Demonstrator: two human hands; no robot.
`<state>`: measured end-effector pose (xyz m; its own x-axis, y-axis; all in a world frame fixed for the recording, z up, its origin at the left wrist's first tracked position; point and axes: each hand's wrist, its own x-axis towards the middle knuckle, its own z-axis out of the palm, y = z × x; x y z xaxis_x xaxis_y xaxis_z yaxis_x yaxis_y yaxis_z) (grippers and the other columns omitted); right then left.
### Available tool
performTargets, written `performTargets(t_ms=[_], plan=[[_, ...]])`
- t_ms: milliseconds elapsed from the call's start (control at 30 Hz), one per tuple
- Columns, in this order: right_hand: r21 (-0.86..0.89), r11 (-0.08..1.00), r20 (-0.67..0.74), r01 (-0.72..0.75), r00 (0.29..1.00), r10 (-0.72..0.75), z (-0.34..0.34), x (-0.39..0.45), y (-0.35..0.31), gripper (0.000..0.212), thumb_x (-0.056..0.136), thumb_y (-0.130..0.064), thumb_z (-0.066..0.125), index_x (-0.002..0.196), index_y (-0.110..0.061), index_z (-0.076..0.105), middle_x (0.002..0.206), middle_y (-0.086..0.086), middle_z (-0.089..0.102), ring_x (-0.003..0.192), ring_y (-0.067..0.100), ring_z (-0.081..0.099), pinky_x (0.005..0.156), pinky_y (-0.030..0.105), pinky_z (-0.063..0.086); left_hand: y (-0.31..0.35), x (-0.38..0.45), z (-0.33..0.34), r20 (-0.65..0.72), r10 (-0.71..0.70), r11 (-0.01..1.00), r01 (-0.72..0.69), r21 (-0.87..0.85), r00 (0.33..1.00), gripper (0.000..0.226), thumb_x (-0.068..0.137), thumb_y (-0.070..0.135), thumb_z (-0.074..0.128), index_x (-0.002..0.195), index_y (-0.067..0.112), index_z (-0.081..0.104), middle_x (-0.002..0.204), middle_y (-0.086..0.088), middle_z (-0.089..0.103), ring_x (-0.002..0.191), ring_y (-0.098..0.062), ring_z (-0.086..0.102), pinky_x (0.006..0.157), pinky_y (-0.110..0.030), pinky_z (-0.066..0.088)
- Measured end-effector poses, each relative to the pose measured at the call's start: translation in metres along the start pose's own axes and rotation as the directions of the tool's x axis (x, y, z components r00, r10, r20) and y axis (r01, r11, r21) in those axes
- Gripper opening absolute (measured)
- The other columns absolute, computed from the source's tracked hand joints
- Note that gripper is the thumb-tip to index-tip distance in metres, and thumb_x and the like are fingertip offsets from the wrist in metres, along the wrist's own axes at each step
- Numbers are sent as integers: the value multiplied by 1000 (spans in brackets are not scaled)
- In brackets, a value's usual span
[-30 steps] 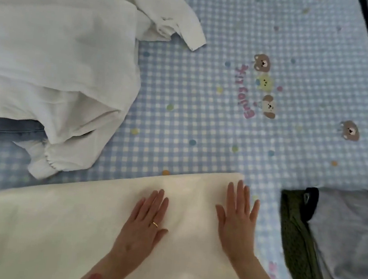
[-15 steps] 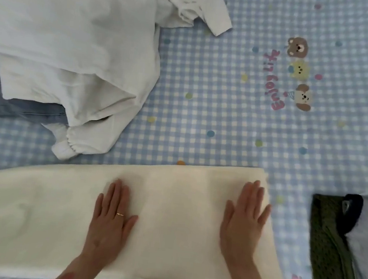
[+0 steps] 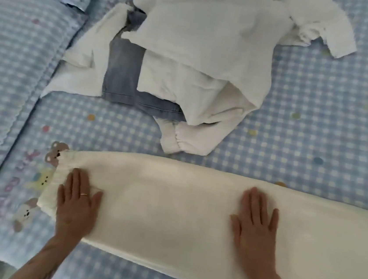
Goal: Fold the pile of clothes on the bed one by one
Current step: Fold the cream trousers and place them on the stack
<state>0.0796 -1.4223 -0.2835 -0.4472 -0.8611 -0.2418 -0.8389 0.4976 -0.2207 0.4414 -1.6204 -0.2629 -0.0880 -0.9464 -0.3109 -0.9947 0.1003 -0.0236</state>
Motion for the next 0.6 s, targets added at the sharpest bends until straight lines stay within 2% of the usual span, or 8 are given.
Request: performTargets(t_ms=[67, 133, 233, 367, 400, 467, 533, 600], plan=[[50, 996, -38, 78, 996, -76, 2, 1, -66, 60, 100, -42, 12, 146, -7, 29, 156, 12, 22, 143, 28, 20, 113, 54, 13, -5, 3, -6, 29, 139, 990, -139, 3, 990, 75, 94, 52, 11, 149, 0, 11, 156, -17, 15, 144, -30, 13, 116, -47, 9], [105, 969, 5, 224, 974, -225, 13, 2, -140, 57, 99, -42, 22, 147, -11, 30, 156, 10, 23, 143, 27, 21, 112, 54, 16, -7, 7, -2, 45, 317, 948, -319, 21, 947, 72, 97, 52, 7, 148, 3, 16, 155, -15, 17, 144, -25, 12, 116, -41, 4], [64, 935, 90, 350, 931, -355, 33, 20, -197, 57, 95, -41, 30, 145, -16, 36, 157, 5, 23, 143, 26, 24, 109, 55, 18, -50, 25, 3, 50, 259, 966, -260, 11, 965, 71, 95, 55, 3, 150, 12, 15, 157, -4, 13, 145, -21, 8, 117, -45, 7], [-34, 943, 144, 331, 936, -323, 43, 33, -186, 56, 98, -40, 23, 149, -16, 29, 159, 1, 10, 147, 23, 11, 114, 53, 13, -88, 34, -3, 6, 333, 941, -332, -68, 943, 60, 99, 46, 11, 149, 15, 21, 156, -5, 20, 143, -30, 20, 113, -51, 21], [-20, 960, 140, 278, 952, -272, 42, 28, -189, 57, 98, -40, 21, 149, -15, 27, 159, 4, 13, 147, 24, 11, 114, 53, 14, -91, 31, -3, -42, 281, 944, -284, -168, 959, 56, 101, 40, 20, 150, 14, 18, 157, -8, 16, 142, -30, 20, 113, -50, 22], [50, 980, 146, 191, 970, -196, 43, 12, -202, 57, 99, -40, 18, 148, -12, 27, 158, 9, 19, 145, 26, 17, 113, 53, 15, -92, 23, -2, -102, -3, 900, -42, -435, 995, 61, 99, 29, 41, 151, 14, 12, 158, -13, 13, 142, -33, 21, 113, -50, 25], [78, 974, 168, 215, 960, -225, 46, -6, -217, 56, 98, -39, 24, 146, -11, 32, 155, 10, 26, 142, 27, 26, 111, 53, 19, -91, 15, -3, -19, -221, 788, 167, -593, 975, 72, 92, 28, 56, 150, 13, 16, 148, -19, 34, 131, -37, 39, 105, -54, 37], [55, 970, 203, 236, 949, -242, 44, -14, -224, 56, 93, -36, 33, 142, -10, 41, 152, 10, 31, 139, 29, 34, 107, 53, 23, -89, 10, -7, 70, -320, 662, 276, -697, 945, 75, 84, 25, 69, 146, 12, 28, 133, -19, 50, 117, -36, 53, 96, -48, 46]])
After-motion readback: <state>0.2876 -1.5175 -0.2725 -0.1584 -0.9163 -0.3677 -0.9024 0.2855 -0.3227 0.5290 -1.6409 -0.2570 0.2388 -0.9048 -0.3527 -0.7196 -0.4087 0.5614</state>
